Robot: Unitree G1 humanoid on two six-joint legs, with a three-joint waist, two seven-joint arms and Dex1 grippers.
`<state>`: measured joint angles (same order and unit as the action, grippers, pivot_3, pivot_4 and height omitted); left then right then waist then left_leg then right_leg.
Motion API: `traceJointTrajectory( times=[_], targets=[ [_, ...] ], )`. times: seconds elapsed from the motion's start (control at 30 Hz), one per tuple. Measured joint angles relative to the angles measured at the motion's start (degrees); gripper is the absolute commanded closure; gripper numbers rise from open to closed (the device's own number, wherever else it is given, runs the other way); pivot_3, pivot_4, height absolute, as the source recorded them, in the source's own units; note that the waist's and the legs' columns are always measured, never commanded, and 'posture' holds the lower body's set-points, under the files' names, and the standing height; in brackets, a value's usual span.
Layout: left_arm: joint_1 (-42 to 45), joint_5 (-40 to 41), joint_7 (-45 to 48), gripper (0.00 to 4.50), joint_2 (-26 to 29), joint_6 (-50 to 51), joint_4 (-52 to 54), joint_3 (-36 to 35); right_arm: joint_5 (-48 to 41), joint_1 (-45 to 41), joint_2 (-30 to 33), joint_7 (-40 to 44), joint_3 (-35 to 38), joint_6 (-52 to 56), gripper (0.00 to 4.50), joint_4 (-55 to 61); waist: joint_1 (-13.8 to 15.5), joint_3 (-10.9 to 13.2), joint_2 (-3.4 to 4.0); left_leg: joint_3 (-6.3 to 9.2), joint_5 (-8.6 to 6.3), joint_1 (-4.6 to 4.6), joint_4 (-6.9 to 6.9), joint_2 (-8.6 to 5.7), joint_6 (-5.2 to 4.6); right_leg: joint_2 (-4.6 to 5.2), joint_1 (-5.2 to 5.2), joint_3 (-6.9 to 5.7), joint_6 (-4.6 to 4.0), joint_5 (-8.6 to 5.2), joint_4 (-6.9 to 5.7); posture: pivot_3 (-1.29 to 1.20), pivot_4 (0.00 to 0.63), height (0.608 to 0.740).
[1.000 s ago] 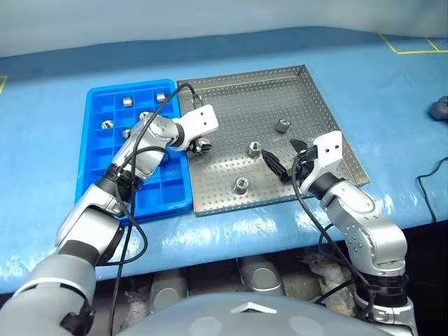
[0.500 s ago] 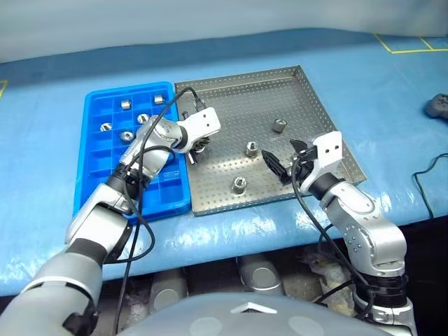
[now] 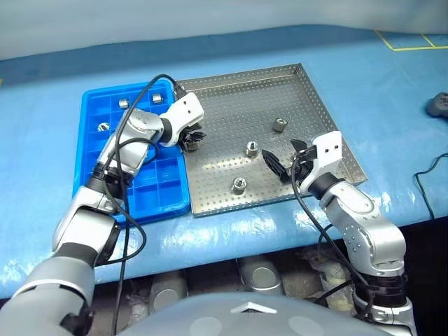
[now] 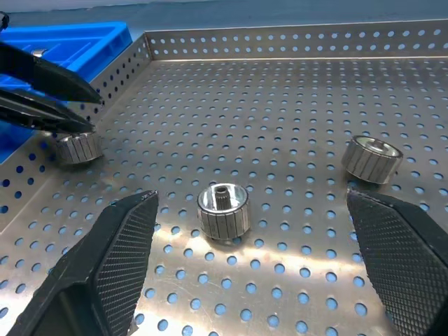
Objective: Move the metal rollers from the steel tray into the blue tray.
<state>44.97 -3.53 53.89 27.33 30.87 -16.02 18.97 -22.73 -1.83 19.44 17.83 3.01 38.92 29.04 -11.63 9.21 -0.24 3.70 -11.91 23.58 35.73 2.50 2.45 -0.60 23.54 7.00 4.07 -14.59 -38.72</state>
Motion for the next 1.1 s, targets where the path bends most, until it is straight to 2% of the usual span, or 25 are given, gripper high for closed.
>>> traceJointTrajectory(
  times=[0.07, 0.23, 0.37, 0.5, 0.57, 0.83, 1.1],
  targets=[
    [1.7, -0.5, 0.8, 1.25, 0.4, -1.0, 0.0, 0.4, 0.1, -0.6, -0.2, 0.5, -0.8, -0.1, 0.00, -0.5, 0.1, 0.0, 0.01, -0.01, 0.00, -0.01, 0.00, -0.01, 0.00, 0.01, -0.02, 0.00, 0.00, 0.00, 0.02, -0.19, 0.150, 0.740],
    [3.9, -1.2, -1.0, 1.25, 0.6, -3.6, -0.7, 0.2, 0.6, -3.4, -0.9, 1.8, -2.8, -1.6, 0.00, -3.1, -0.1, 0.0, 0.01, -0.01, 0.00, -0.03, -0.10, 0.01, -0.01, -0.01, -0.01, 0.02, -0.01, -0.01, 0.05, -0.22, 0.150, 0.740],
    [3.0, 0.0, -2.7, 1.25, 1.5, -3.8, -0.2, -3.0, -0.3, -10.0, -3.1, 2.7, -2.2, -2.7, 0.00, -9.4, -0.9, 0.0, 0.05, 0.00, 0.01, -0.05, -0.10, 0.05, -0.01, -0.04, 0.01, 0.00, -0.01, 0.00, -0.01, -0.21, 0.150, 0.740],
    [-0.7, 1.9, -4.2, 1.25, 5.0, -2.5, 4.2, -8.3, -0.3, -17.7, -1.1, 10.4, -5.2, -3.9, 0.00, -17.9, -1.7, 0.0, 0.07, 0.03, 0.01, -0.07, -0.12, 0.06, -0.02, -0.04, 0.00, -0.01, -0.02, 0.00, 0.00, -0.14, 0.150, 0.740],
    [-4.9, 3.0, -5.3, 1.25, 7.2, -0.8, 9.0, -12.1, 1.5, -22.8, 0.3, 16.5, -10.1, -5.7, 0.00, -24.5, -2.0, 0.0, 0.09, 0.02, 0.01, -0.13, -0.18, 0.06, -0.02, -0.04, -0.01, 0.01, -0.03, 0.00, -0.02, -0.11, 0.150, 0.740],
    [-20.6, 8.9, -9.7, 1.25, 9.4, 8.8, 27.2, -22.3, 9.5, -33.5, 0.3, 28.1, -19.1, -12.7, 0.00, -43.6, 2.5, 0.0, 0.07, 0.14, 0.01, -0.09, -0.14, 0.04, -0.02, -0.01, -0.03, -0.15, -0.08, -0.01, -0.03, 0.05, 0.150, 0.740],
    [-29.8, 13.2, -15.2, 1.25, 8.1, 14.7, 37.7, -27.0, 16.8, -41.4, -2.4, 32.2, -22.9, -20.7, 0.00, -60.2, 7.9, 0.0, 0.06, 0.16, 0.02, -0.13, -0.12, 0.05, -0.01, -0.01, -0.06, -0.22, -0.23, 0.07, -0.05, 0.14, 0.150, 0.740]
  ],
)
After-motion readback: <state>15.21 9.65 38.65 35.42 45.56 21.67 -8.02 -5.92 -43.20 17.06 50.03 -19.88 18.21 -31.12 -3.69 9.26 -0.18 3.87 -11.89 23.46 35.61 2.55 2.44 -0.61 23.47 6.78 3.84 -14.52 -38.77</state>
